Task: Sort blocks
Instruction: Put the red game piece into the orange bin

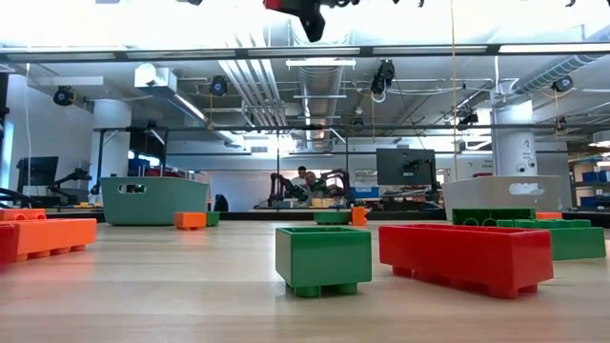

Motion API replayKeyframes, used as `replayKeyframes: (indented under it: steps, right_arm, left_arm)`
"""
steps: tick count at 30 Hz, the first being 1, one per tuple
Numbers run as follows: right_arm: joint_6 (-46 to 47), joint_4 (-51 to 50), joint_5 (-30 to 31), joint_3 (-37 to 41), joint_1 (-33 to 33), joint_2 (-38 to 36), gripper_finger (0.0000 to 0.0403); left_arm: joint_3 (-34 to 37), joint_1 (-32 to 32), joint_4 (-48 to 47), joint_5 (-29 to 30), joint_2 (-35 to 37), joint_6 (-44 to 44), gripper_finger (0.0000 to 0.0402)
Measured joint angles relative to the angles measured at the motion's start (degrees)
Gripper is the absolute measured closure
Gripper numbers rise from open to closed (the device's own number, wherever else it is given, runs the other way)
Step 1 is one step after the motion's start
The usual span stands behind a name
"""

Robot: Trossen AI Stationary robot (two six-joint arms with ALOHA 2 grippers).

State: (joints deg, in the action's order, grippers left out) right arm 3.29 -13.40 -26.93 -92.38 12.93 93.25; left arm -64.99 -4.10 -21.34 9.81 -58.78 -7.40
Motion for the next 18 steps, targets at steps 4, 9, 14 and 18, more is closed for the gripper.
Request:
replayKeyframes:
  steps: [4, 9, 14, 18]
  right_arm:
    - [1.11, -0.01, 0.01, 0.0, 0.02, 0.02, 0.027]
    - [0.5, -0.2, 1.4, 0.0, -0.07, -0.08, 0.027]
    - [-15.02, -2.64, 13.35, 0.0, -1.29, -1.34, 0.027]
    - [-30.89, -2.32, 19.92, 0.0, -2.35, -1.46, 0.027]
  left_arm:
    - [-0.02, 0.2, 0.4, 9.7, -0.16, -6.6, 0.0207]
    - [0.0, 0.18, 0.86, 9.63, -0.37, 4.09, 0.0165]
    - [-0.01, -2.55, 3.41, -1.9, 1.05, 31.46, 0.0151]
    - [-0.02, -6.1, 4.8, -17.51, 0.98, 51.76, 0.0151]
